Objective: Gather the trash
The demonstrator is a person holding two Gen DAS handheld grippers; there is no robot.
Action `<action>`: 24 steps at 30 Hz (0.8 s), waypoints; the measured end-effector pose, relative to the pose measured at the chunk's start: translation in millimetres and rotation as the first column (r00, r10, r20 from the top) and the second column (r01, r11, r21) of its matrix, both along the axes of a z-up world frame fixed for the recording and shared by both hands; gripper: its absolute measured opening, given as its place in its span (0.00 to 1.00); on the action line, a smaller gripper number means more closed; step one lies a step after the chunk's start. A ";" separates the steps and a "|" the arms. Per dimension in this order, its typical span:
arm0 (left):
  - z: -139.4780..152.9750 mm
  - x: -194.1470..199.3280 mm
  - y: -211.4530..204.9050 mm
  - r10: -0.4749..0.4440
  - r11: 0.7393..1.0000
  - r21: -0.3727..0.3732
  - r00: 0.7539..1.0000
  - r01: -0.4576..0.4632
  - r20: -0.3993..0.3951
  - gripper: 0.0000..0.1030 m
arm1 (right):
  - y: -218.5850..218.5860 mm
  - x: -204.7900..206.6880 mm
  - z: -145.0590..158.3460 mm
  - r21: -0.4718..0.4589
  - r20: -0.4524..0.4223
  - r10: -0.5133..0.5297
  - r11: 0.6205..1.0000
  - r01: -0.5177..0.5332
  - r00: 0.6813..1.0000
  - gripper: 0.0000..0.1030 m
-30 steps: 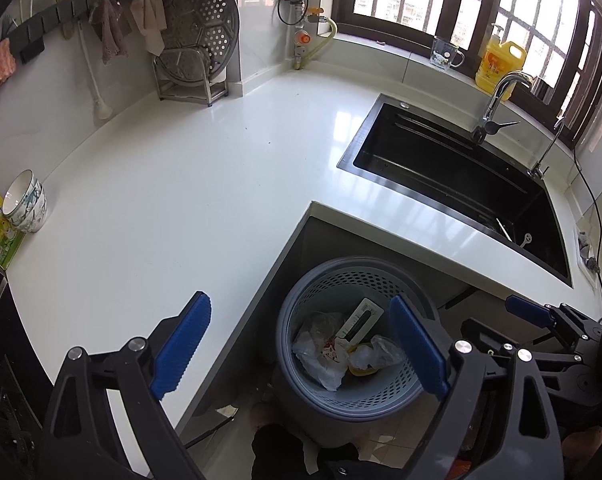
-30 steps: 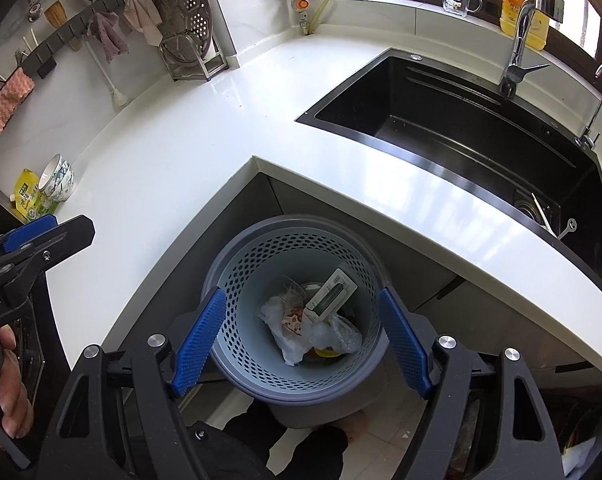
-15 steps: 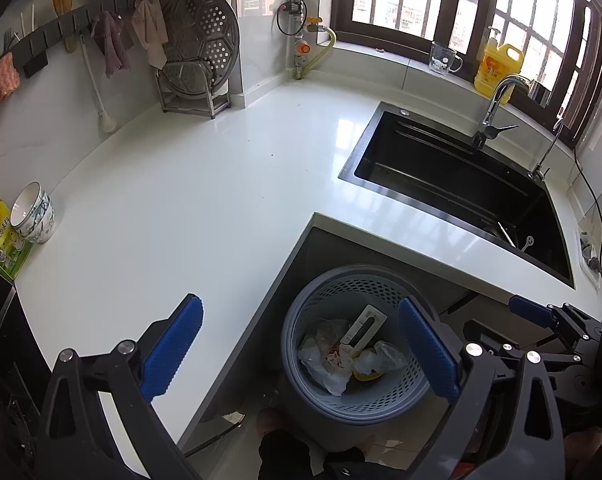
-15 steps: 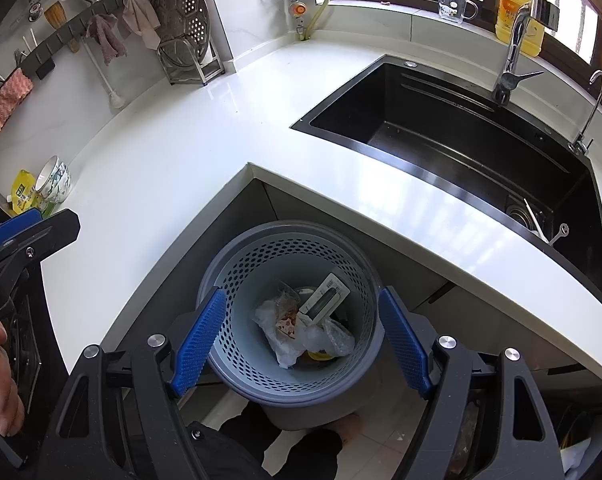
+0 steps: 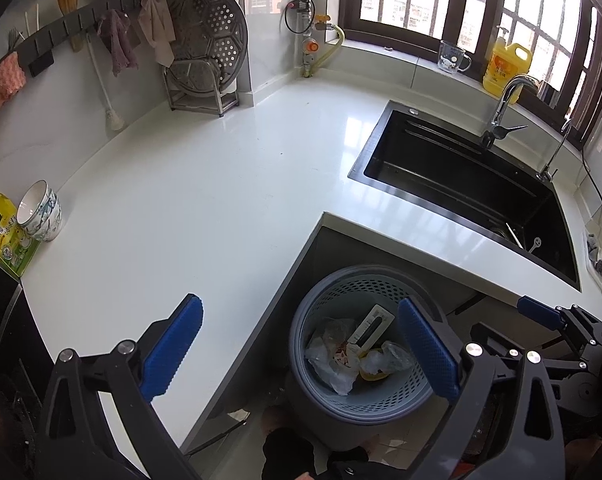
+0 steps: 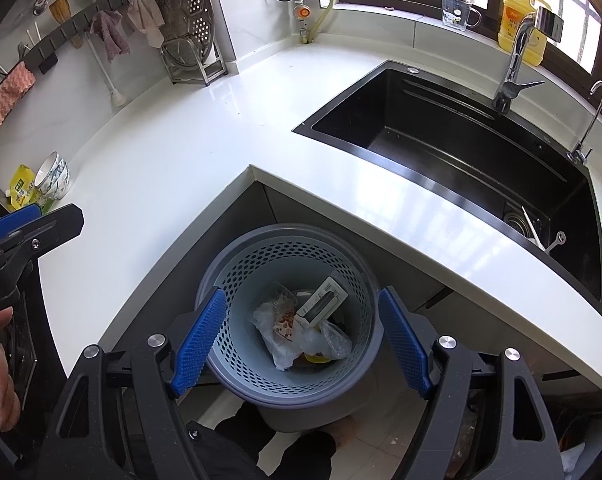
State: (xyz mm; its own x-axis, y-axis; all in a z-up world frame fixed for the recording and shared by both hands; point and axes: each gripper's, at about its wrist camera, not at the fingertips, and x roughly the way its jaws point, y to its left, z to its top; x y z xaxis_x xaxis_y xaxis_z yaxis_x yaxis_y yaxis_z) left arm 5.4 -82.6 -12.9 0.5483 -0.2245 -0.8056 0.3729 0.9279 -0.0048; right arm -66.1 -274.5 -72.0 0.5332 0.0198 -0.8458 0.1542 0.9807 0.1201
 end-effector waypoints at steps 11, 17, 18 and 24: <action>-0.3 0.4 0.1 0.006 1.000 0.009 1.000 -0.006 0.002 0.93 | 3.4 1.3 -1.0 -0.009 -0.007 0.008 1.000 -0.008 1.000 0.73; -1.6 1.0 0.6 0.009 1.000 0.010 1.000 -0.009 -0.006 0.93 | 4.4 1.8 -2.3 -0.012 -0.009 0.012 1.000 -0.012 1.000 0.73; -1.8 1.4 0.9 0.009 1.000 0.011 1.000 -0.009 -0.006 0.93 | 4.5 1.9 -2.2 -0.012 -0.009 0.012 1.000 -0.013 1.000 0.73; -2.5 1.4 1.4 0.009 1.000 0.002 1.000 -0.009 -0.011 0.93 | 4.8 1.9 -2.3 -0.012 -0.009 0.011 1.000 -0.011 1.000 0.73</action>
State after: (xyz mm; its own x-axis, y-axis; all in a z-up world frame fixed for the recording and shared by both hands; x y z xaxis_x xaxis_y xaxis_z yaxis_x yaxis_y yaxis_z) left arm 6.7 -81.3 -15.4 0.5417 -0.2178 -0.8119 0.3640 0.9314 -0.0069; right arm -64.2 -269.7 -74.3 0.5251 0.0154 -0.8509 0.1445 0.9837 0.1070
